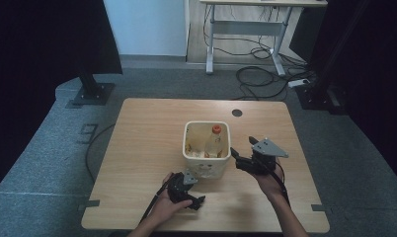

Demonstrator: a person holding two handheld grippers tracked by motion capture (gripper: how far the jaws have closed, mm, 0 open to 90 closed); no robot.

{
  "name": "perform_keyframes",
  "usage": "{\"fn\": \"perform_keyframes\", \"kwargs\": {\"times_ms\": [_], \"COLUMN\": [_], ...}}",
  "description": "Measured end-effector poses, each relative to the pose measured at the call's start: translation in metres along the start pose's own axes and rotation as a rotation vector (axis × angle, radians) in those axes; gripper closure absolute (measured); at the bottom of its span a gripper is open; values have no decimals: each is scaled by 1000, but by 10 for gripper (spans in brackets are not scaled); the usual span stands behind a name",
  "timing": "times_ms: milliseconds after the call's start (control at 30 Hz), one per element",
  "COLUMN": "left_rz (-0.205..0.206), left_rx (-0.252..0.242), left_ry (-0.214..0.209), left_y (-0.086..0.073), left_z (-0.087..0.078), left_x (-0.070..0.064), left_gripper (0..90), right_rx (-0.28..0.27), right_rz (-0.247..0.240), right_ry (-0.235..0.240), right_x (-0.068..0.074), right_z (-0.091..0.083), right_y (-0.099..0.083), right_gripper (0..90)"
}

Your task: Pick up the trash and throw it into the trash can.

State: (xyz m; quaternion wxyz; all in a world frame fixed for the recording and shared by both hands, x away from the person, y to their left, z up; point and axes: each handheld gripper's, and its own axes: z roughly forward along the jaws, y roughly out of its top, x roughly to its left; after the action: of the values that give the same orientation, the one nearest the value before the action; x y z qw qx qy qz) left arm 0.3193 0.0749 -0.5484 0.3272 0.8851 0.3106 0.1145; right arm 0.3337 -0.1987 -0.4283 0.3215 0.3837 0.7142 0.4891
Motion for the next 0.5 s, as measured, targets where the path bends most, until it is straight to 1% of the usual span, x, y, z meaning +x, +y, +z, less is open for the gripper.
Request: {"fn": "perform_keyframes", "kwargs": {"times_ms": [133,167,200,333,367,400,500], "left_rz": [0,0,-1,0,0,0,-1], "left_rx": [0,0,0,0,-1,-1,-2], "left_ry": [-1,-1,-1,0,0,0,0], "left_y": [0,0,0,0,0,0,0], "left_z": [0,0,0,0,0,0,0], "left_x": [0,0,0,0,0,0,0], "left_gripper": [0,0,0,0,0,0,0], "right_rx": [20,20,29,47,47,55,65], "right_rz": [14,14,26,65,65,84,97], "right_ry": [-16,-16,-22,-10,-10,-14,-19], "right_x": [-9,-9,-13,-21,-21,-24,-28], "right_z": [-10,-10,-15,-23,-23,-27,-29], "right_y": [-15,-15,-23,-39,-39,-47,-55], "right_gripper": [225,225,225,225,225,226,228]}}
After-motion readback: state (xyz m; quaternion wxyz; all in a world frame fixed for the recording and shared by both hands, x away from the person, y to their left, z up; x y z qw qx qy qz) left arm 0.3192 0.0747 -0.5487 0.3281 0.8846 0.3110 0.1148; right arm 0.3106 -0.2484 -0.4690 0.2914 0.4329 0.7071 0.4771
